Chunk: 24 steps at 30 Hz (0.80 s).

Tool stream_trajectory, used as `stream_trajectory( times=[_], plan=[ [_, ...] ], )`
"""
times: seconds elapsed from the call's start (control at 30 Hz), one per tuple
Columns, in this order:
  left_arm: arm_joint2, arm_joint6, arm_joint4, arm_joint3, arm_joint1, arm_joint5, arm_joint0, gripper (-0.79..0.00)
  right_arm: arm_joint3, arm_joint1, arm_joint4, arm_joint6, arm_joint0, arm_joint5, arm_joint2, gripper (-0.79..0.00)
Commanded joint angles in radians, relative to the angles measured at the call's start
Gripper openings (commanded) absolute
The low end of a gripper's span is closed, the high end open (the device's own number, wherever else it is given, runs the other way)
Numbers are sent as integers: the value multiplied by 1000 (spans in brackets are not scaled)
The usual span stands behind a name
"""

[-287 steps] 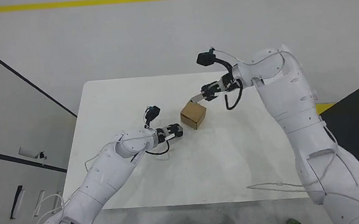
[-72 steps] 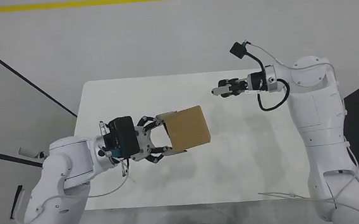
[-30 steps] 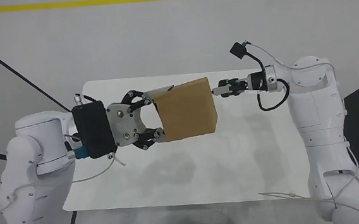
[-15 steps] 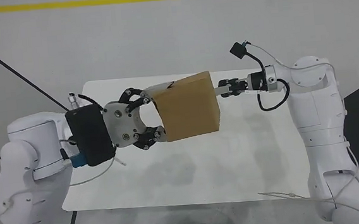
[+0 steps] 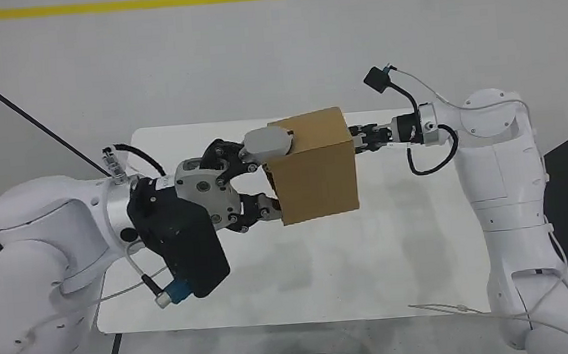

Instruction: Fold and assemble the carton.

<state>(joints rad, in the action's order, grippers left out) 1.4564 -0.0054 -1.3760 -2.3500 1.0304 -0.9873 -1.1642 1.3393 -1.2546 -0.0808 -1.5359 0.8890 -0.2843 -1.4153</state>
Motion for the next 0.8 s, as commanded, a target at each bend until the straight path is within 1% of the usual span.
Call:
stream_trajectory(
  times=[0.0,0.1,0.17,0.27,0.5,0.57,0.6,0.63,0.67,0.77],
  plan=[
    [-7,34,-77,0,-1,10,26,-785,0,0,0,0,0,0,0,0],
    [-23,106,-245,0,-6,15,65,-785,0,0,0,0,0,0,0,0],
    [-36,177,-364,0,-10,42,83,-785,0,0,0,0,0,0,0,0],
    [-59,292,-526,0,-21,73,80,-785,0,0,0,0,0,0,0,0],
    [-59,292,-526,0,-21,73,80,-785,0,0,0,0,0,0,0,0],
    [-62,293,-548,0,-22,105,75,-785,0,0,0,0,0,0,0,0],
    [-64,302,-587,0,-25,113,77,-785,0,0,0,0,0,0,0,0],
    [-72,336,-655,0,-31,103,92,-785,0,0,0,0,0,0,0,0],
    [-73,357,-710,0,-36,118,92,-785,0,0,0,0,0,0,0,0],
    [-72,467,-870,0,-53,169,82,-785,0,0,0,0,0,0,0,0]
  ],
)
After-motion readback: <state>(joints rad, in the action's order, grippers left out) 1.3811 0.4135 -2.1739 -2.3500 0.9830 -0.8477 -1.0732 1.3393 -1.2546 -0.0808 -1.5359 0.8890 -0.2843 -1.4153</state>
